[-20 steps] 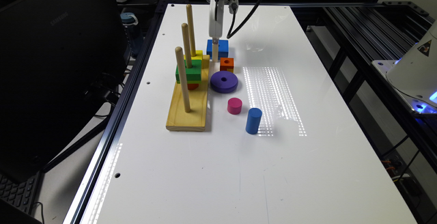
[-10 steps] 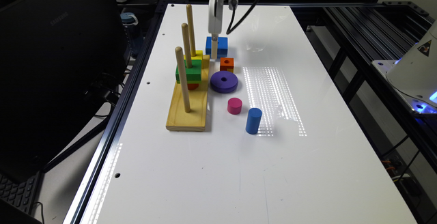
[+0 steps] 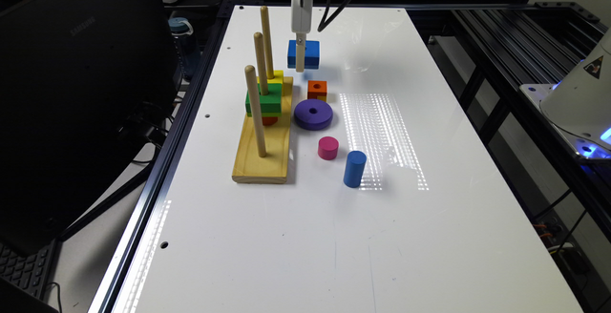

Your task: Pick up blue block.

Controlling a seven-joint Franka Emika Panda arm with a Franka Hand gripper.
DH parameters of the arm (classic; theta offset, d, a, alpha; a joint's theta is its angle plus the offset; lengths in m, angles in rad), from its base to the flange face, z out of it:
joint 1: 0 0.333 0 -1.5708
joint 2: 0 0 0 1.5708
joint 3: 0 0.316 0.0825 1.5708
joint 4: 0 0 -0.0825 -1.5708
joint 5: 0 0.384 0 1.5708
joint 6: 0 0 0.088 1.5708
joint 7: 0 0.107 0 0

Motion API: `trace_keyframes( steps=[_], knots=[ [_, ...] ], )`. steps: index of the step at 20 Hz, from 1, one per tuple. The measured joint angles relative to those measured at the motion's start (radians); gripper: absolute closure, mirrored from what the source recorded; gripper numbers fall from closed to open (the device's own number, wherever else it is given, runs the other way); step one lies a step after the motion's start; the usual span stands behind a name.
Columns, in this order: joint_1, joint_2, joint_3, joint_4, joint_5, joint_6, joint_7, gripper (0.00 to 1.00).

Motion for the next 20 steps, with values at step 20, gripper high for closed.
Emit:
trace_keyframes(
  steps=[20],
  knots=[
    [0.000, -0.166, 0.003, 0.005, 0.0017, -0.163, 0.000, 1.00]
  ],
)
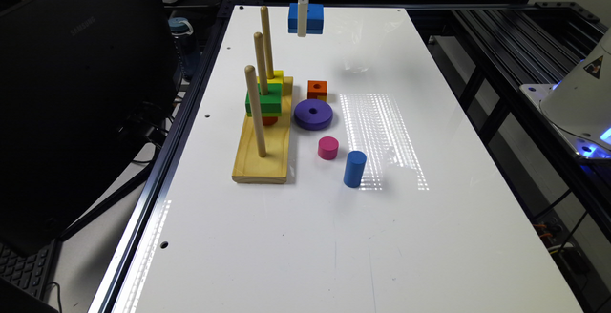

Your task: Pick up blue block.

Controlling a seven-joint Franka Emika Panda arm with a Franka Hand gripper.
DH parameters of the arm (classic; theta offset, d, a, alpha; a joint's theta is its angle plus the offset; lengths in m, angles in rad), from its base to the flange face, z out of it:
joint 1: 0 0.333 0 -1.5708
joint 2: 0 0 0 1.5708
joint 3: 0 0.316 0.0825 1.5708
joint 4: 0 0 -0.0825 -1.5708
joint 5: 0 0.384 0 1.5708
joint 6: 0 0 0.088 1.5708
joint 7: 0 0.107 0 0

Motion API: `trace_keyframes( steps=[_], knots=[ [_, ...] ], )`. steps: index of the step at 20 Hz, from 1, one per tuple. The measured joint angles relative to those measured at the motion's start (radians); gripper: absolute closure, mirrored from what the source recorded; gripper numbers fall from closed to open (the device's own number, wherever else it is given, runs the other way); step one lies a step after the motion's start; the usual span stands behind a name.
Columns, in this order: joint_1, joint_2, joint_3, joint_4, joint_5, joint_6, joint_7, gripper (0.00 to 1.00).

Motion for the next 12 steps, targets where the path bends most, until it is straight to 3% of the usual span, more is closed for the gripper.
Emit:
trace_keyframes(
  steps=[3, 12],
  knots=[
    [0.000, -0.049, 0.001, -0.002, 0.0015, -0.047, 0.000, 1.00],
    [0.000, -0.053, 0.001, -0.001, 0.0017, -0.050, 0.000, 1.00]
  ],
)
